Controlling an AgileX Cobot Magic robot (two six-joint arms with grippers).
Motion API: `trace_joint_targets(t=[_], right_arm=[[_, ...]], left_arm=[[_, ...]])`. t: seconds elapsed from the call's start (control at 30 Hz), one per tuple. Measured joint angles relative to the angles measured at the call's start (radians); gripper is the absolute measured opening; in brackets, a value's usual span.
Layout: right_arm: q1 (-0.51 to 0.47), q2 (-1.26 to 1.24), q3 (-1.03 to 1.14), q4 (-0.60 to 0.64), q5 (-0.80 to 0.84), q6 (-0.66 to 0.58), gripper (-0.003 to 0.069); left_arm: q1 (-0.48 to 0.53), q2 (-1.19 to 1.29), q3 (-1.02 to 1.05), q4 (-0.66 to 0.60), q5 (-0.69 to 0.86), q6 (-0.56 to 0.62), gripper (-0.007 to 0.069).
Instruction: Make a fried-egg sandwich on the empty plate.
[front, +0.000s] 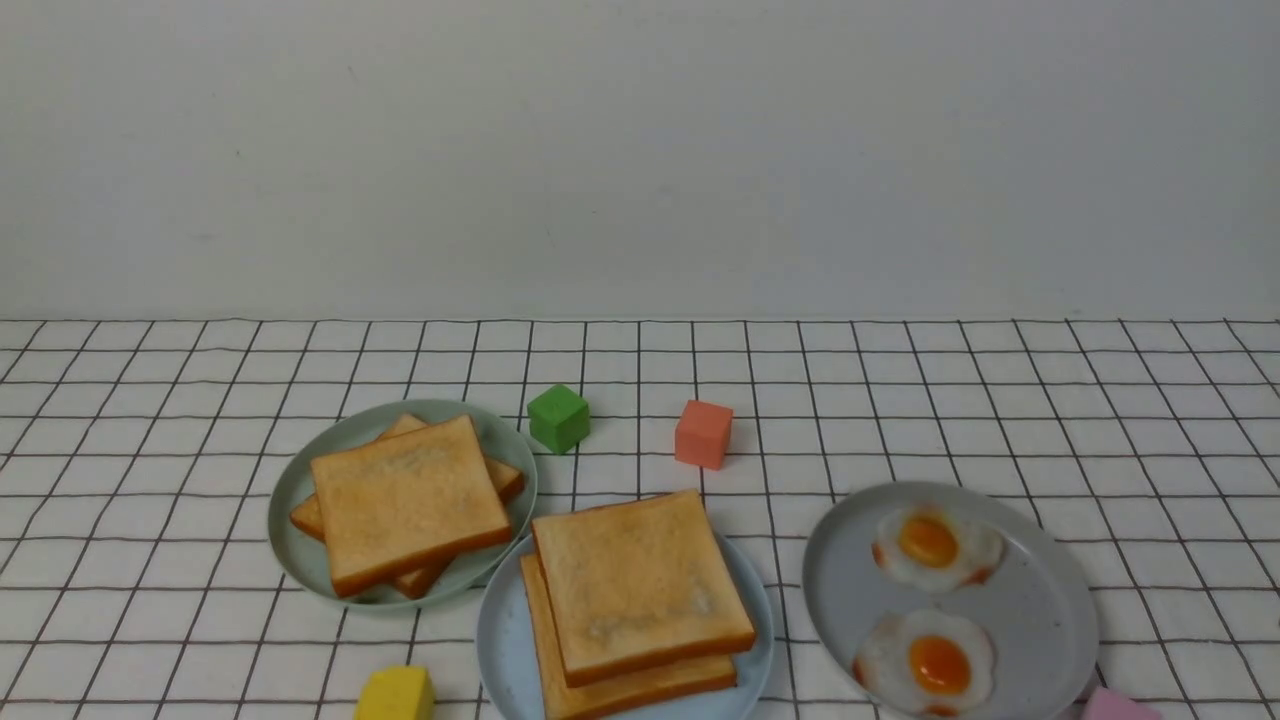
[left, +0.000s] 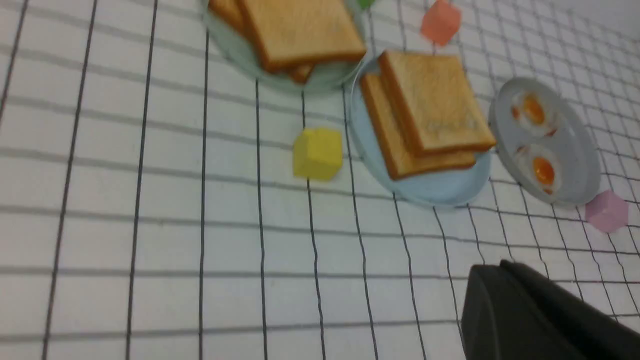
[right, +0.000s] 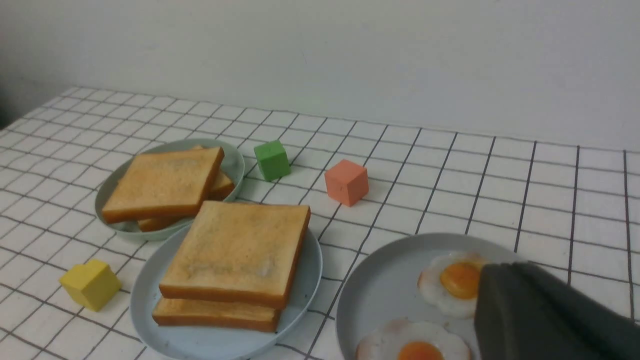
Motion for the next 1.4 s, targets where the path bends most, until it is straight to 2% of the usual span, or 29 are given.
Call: trace_joint_targets(t=[0.2,0.63,0.77,0.83,1.0,1.13,1.27,1.4], right_arm=[[0.0,-0.006,0.0,-0.003,0.0,0.0,-0.0006],[0.0,-0.006,0.0,-0.004,0.001,0.0,-0.0002],[0.0,-0.006,0.0,-0.004,0.001,0.0,0.0001],[0.0,-0.006,0.0,-0.004,0.001,0.0,0.0003],[0.0,-0.006,0.0,-0.004,0.001,0.0,0.0005],[0.0,-0.006,0.0,-0.005,0.001,0.0,0.0006],[0.0,-0.009,0.001,-0.004,0.002,0.002,0.0006],[0.0,-0.013,0.005,-0.01,0.001,0.003,0.0008]], left_arm=[[0.0,-0.067,0.0,0.019,-0.102,0.099,-0.0013],[0.0,-0.07,0.002,0.023,-0.113,0.103,-0.0013],[0.0,-0.073,0.042,0.036,-0.164,0.107,-0.0013],[0.005,-0.085,0.109,0.079,-0.268,0.107,-0.0013],[0.127,-0.108,0.315,0.155,-0.547,0.11,-0.0013],[0.239,-0.117,0.528,0.158,-0.683,0.11,-0.0013],[0.303,-0.117,0.714,0.154,-0.738,0.11,-0.0011],[0.312,-0.117,0.742,0.155,-0.756,0.144,-0.0011]])
